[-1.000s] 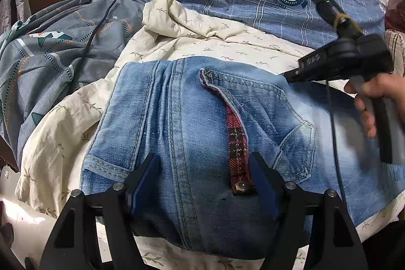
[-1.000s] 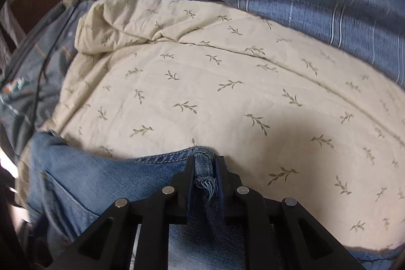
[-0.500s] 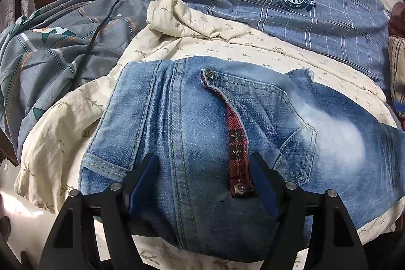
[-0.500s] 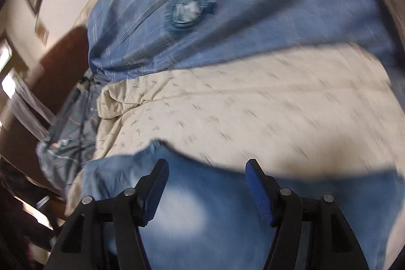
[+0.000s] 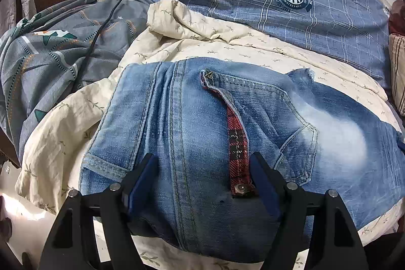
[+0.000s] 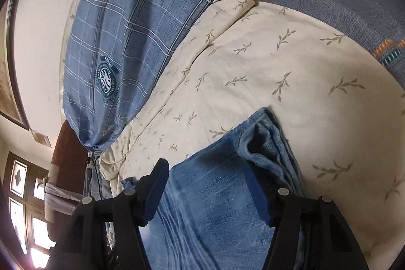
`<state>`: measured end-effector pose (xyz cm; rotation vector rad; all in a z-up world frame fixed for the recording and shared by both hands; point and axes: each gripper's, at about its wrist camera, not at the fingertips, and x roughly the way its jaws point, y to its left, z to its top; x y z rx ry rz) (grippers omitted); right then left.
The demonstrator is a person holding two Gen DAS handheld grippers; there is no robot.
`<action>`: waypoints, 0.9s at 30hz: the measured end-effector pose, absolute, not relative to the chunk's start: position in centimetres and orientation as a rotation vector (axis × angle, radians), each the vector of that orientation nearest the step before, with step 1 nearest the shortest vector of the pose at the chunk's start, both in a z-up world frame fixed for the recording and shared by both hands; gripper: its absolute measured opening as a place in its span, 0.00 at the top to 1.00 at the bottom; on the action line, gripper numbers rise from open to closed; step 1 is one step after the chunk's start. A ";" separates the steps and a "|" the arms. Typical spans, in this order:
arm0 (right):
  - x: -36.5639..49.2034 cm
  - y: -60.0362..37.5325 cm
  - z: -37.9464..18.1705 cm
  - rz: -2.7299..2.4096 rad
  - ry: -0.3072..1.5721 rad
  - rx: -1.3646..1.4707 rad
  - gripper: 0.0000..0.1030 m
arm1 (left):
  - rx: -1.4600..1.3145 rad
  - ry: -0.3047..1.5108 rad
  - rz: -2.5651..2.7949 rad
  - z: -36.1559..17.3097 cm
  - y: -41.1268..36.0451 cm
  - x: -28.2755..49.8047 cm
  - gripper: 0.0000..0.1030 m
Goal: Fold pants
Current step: 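Fold the jeans leg with the right tool onto the folded stack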
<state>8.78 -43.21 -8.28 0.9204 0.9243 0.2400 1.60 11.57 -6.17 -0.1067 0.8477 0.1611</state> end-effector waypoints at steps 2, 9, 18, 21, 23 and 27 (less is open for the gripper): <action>8.9 -43.1 -8.0 0.230 0.934 0.914 0.37 | -0.109 0.848 0.163 -6.2 11.6 1.7 0.26; 3.7 -44.8 -4.4 0.162 0.855 0.952 0.36 | -0.118 0.840 0.156 -5.8 11.6 1.4 0.26; -4.0 -44.2 -5.5 0.250 0.864 1.075 0.36 | -0.132 0.815 0.152 -4.9 11.4 0.8 0.26; -3.5 -44.5 -8.0 0.121 0.948 1.035 0.36 | -0.138 0.804 0.149 -4.2 11.4 0.3 0.26; -3.3 -44.7 -9.0 0.133 0.927 1.081 0.36 | -0.119 0.786 0.160 -3.8 11.3 0.0 0.26; -3.0 -44.2 -8.9 0.135 0.926 1.052 0.36 | -0.065 0.883 0.236 -5.9 11.9 1.4 0.23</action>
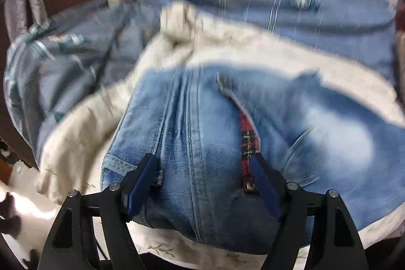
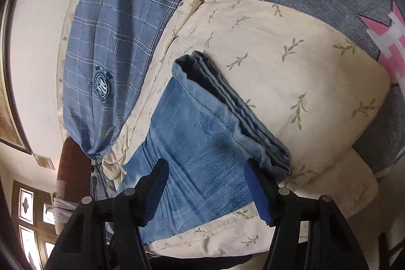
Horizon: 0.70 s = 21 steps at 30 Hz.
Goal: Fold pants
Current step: 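Fold the jeans leg with the right tool onto the folded stack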
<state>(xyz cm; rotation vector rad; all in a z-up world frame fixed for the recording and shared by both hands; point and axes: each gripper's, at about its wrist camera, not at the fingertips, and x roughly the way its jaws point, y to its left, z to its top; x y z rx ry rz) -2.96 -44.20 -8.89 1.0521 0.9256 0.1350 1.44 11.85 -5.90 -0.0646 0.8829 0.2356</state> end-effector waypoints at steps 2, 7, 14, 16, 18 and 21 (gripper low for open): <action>-3.0 -44.3 -9.0 0.138 0.926 1.067 0.36 | -0.087 0.890 0.239 -5.7 12.1 1.7 0.23; -3.5 -44.3 -7.9 0.146 0.913 1.065 0.36 | -0.097 0.856 0.222 -4.0 12.0 0.8 0.23; -3.2 -41.1 -4.3 0.305 0.863 1.024 0.36 | -0.099 0.751 0.115 -0.9 9.3 -0.8 0.23; -2.7 -40.0 -4.5 0.318 0.877 1.004 0.35 | -0.058 0.754 0.090 -1.4 8.1 -0.5 0.23; -2.2 -39.7 -6.0 0.290 0.921 1.007 0.35 | -0.027 0.778 0.079 -2.5 7.2 -0.2 0.23; -1.7 -40.1 -9.1 0.201 0.991 1.034 0.35 | 0.054 0.920 0.109 -6.0 6.5 1.3 0.23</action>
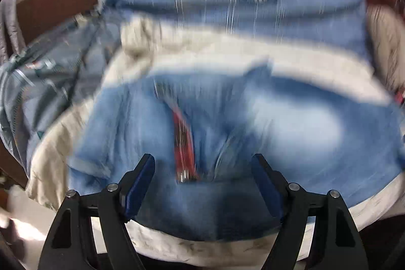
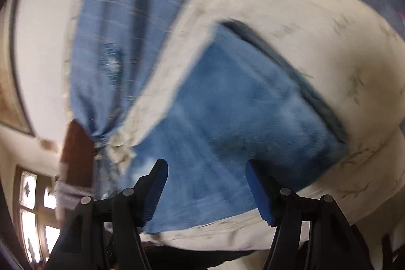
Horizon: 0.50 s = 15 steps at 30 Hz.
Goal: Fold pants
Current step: 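Fold the jeans leg with the right tool onto the folded stack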
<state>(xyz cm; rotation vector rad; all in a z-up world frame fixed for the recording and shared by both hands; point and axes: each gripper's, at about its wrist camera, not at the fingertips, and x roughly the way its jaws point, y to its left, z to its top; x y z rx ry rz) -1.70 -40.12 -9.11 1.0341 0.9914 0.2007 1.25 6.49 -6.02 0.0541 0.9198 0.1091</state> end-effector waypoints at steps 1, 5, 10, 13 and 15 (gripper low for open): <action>-1.7 -40.6 -9.7 0.196 0.993 1.092 0.35 | 0.072 0.955 0.107 -7.0 6.4 1.6 0.23; -2.5 -41.6 -7.4 0.192 0.924 1.059 0.35 | 0.084 0.898 0.111 -5.6 5.8 0.9 0.21; -6.2 -44.3 -6.6 0.118 0.856 1.116 0.34 | 0.015 0.840 0.051 -3.4 4.9 0.4 0.21; -6.9 -45.2 -7.9 0.095 0.886 1.158 0.34 | 0.004 0.836 0.009 -3.1 3.7 0.3 0.21; -6.8 -45.4 -8.9 0.075 0.918 1.161 0.34 | -0.001 0.841 -0.013 -3.2 2.9 0.3 0.21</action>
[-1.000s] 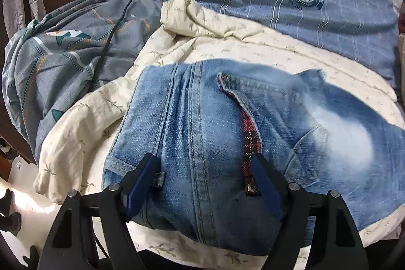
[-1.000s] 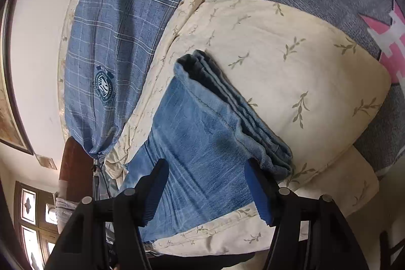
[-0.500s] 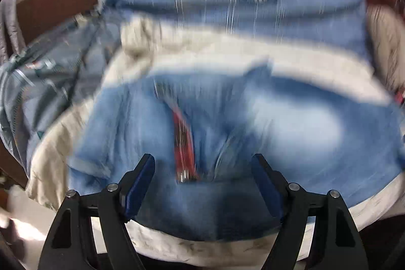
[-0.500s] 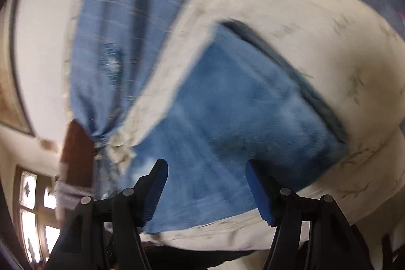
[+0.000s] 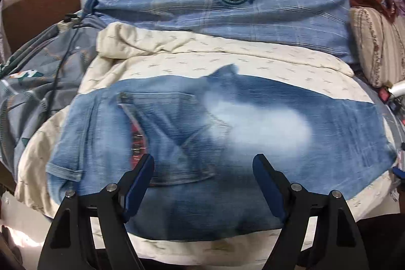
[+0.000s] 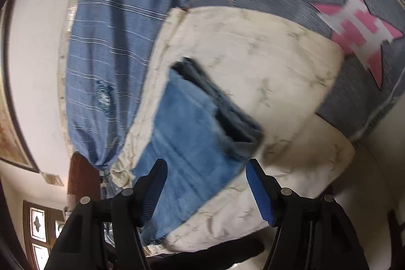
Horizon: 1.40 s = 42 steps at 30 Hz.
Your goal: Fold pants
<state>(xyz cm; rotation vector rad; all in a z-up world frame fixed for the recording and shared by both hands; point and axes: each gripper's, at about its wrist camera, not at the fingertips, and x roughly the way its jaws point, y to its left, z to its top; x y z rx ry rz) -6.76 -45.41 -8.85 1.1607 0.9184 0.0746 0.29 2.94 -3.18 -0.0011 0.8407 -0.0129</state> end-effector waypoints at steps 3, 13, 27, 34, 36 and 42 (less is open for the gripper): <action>-6.3 -45.9 -9.7 0.071 0.924 1.176 0.34 | -0.013 0.860 -0.041 -3.4 1.9 0.4 0.21; -4.0 -45.2 -10.0 0.028 0.947 1.090 0.36 | -0.041 0.896 -0.117 -3.7 -1.5 1.4 0.21; -4.0 -42.9 -7.3 -0.111 1.031 0.727 0.72 | 0.096 0.917 -0.167 -4.9 -7.7 2.7 0.21; -4.7 -41.9 -5.5 -0.126 1.013 0.624 0.76 | 0.087 0.941 -0.163 -5.5 -7.4 3.0 0.21; -4.9 -41.8 -4.9 -0.125 1.002 0.612 0.76 | 0.084 0.946 -0.164 -5.7 -7.3 3.0 0.21; -4.9 -41.6 -4.0 -0.118 0.987 0.572 0.76 | 0.107 0.986 -0.161 -7.0 -7.7 3.1 0.21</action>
